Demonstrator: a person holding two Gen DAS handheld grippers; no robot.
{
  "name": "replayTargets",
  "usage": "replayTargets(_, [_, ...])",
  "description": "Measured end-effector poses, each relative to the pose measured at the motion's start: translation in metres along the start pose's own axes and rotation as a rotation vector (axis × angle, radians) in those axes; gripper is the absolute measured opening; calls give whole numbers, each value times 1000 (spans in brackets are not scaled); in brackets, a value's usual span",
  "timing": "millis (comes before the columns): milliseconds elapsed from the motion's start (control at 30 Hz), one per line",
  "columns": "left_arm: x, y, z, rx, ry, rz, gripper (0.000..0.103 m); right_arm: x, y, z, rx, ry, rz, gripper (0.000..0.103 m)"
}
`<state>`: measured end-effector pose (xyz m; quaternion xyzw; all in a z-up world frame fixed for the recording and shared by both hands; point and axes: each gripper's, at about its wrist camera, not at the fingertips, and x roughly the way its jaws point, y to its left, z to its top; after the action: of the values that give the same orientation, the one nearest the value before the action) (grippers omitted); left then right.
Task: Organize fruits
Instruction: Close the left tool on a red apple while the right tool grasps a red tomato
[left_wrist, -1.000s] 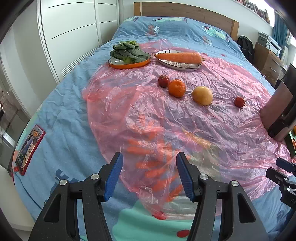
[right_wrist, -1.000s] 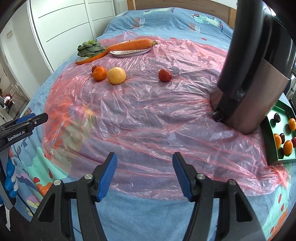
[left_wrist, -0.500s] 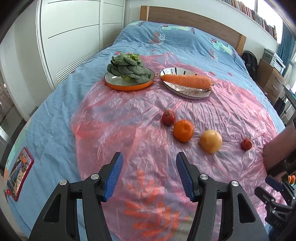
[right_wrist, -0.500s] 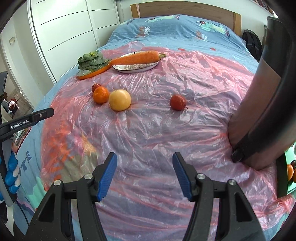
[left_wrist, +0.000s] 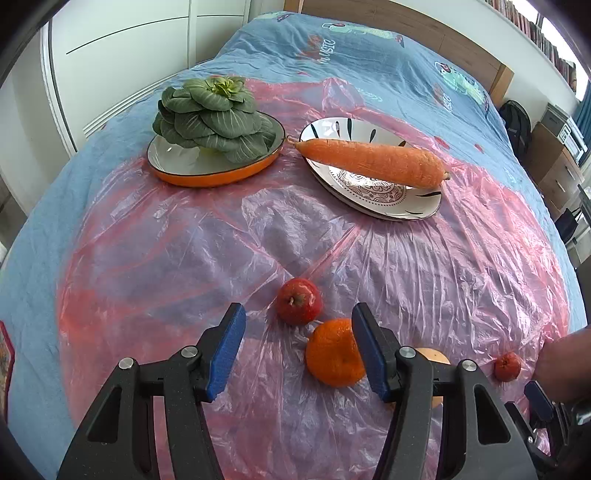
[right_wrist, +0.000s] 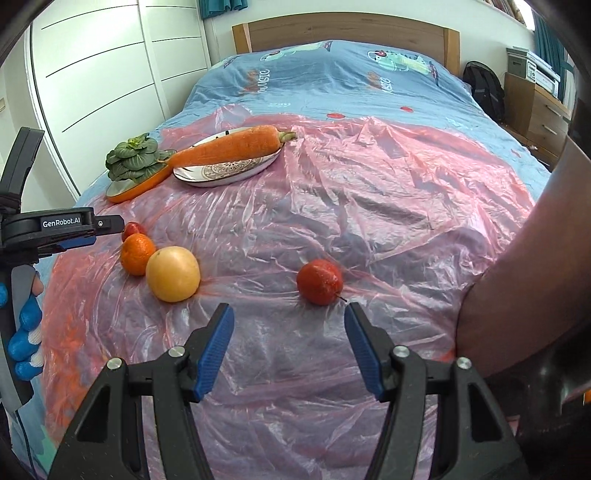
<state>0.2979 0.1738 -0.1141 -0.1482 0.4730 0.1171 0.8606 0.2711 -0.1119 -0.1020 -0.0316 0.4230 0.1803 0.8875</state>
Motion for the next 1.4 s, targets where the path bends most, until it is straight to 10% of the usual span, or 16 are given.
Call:
replayTargets(433, [28,14,2,-84,48,-66,54,28,-17,5,56,6,5,103])
replayTargets(733, [26,33,-6,-101,10,-167,54,37,-20,5,66,-7,45,68])
replayTargets(1267, [31,50,-11,-188,-1,-259,53,45,-19,2,57,-1,54,67])
replayTargets(1400, [32,58,-11,-217,2,-293,36,46,-18,3,52,2,55,67])
